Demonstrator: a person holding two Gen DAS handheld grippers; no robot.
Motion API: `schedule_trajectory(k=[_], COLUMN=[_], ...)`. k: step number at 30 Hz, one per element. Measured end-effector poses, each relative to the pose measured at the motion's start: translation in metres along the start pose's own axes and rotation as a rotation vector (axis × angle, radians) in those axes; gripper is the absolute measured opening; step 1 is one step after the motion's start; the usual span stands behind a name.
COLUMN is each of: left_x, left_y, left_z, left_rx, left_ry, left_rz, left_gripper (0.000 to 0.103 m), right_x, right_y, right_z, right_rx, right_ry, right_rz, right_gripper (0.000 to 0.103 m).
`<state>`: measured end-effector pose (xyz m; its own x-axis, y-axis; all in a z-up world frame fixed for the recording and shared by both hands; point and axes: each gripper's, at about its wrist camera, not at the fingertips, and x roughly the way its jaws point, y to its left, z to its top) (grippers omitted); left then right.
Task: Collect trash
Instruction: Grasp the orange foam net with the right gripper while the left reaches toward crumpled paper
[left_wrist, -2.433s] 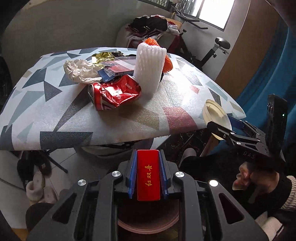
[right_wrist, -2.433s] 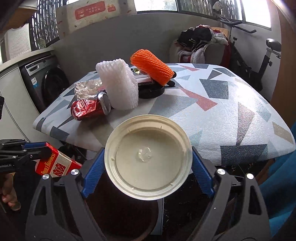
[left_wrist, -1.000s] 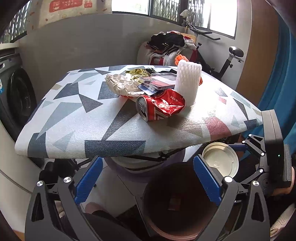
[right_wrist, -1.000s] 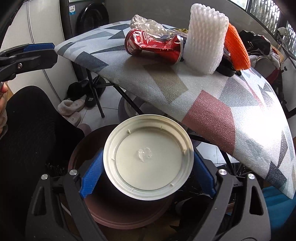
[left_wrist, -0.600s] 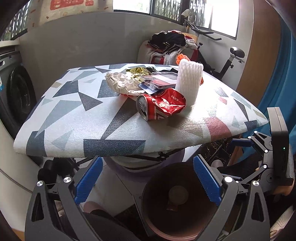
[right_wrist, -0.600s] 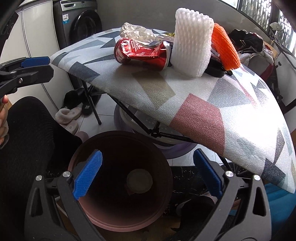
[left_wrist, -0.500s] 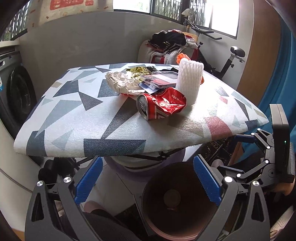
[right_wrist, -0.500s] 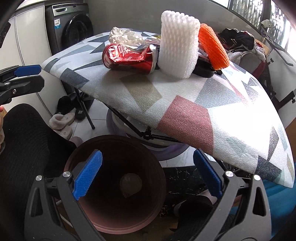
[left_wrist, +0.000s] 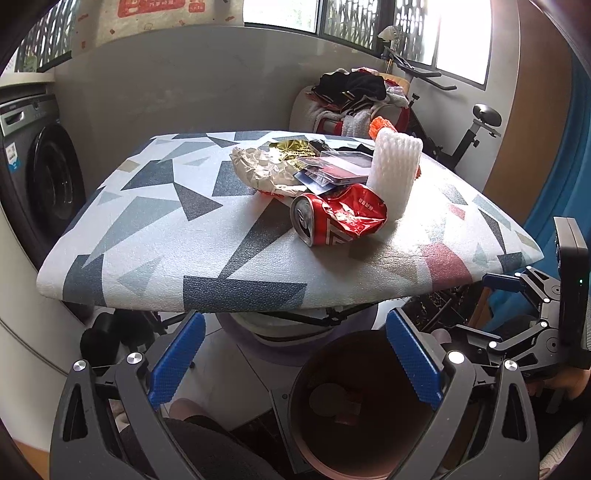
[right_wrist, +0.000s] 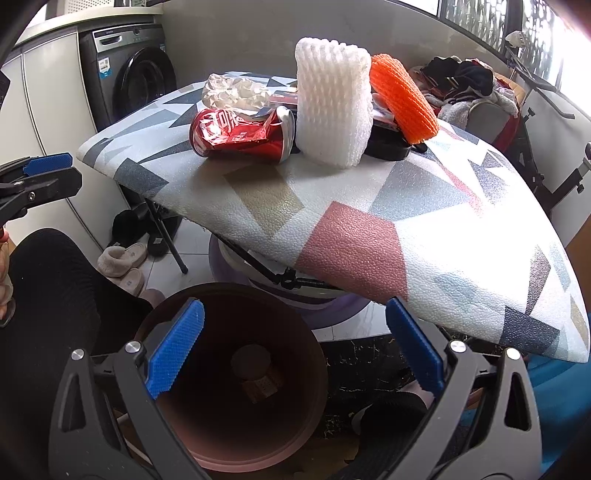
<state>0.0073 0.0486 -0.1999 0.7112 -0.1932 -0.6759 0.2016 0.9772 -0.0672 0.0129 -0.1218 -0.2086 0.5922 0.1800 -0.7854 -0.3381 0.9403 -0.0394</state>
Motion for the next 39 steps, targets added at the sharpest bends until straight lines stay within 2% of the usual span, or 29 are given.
schedule_trajectory(k=[10, 19, 23, 25, 31, 33, 35, 37, 39], left_x=[-0.001, 0.019, 0.030, 0.039, 0.097, 0.121, 0.134, 0.142, 0.148], left_y=[-0.011, -0.004, 0.016, 0.031, 0.082, 0.096, 0.104, 0.110, 0.110], left_z=[0.005, 0.028, 0.061, 0.081, 0.129, 0.139, 0.146, 0.151, 0.153], left_rx=[0.025, -0.043, -0.105, -0.157, -0.395, -0.463, -0.515, -0.562, -0.564], left_ry=[-0.020, 0.039, 0.042, 0.039, 0.069, 0.089, 0.079, 0.060, 0.063], left_rz=[0.022, -0.018, -0.008, -0.026, -0.094, -0.094, -0.095, -0.110, -0.129], left_gripper=[0.096, 0.096, 0.096, 0.096, 0.096, 0.095, 0.089, 0.089, 0.089], right_x=[-0.008, -0.006, -0.009, -0.012, -0.019, -0.020, -0.021, -0.018, -0.013], right_y=[-0.008, -0.018, -0.026, -0.033, -0.064, -0.085, -0.113, -0.138, -0.152], right_z=[0.002, 0.004, 0.008, 0.013, 0.032, 0.043, 0.053, 0.067, 0.086], right_rx=[0.032, 0.071, 0.106, 0.122, 0.107, 0.164, 0.272, 0.354, 0.376], right_ry=[-0.039, -0.040, -0.059, -0.078, -0.144, -0.165, -0.207, -0.237, -0.268], right_rz=[-0.013, -0.019, -0.077, -0.095, -0.126, -0.114, -0.061, -0.011, -0.034], right_gripper=[0.097, 0.097, 0.097, 0.097, 0.097, 0.097, 0.097, 0.097, 0.097])
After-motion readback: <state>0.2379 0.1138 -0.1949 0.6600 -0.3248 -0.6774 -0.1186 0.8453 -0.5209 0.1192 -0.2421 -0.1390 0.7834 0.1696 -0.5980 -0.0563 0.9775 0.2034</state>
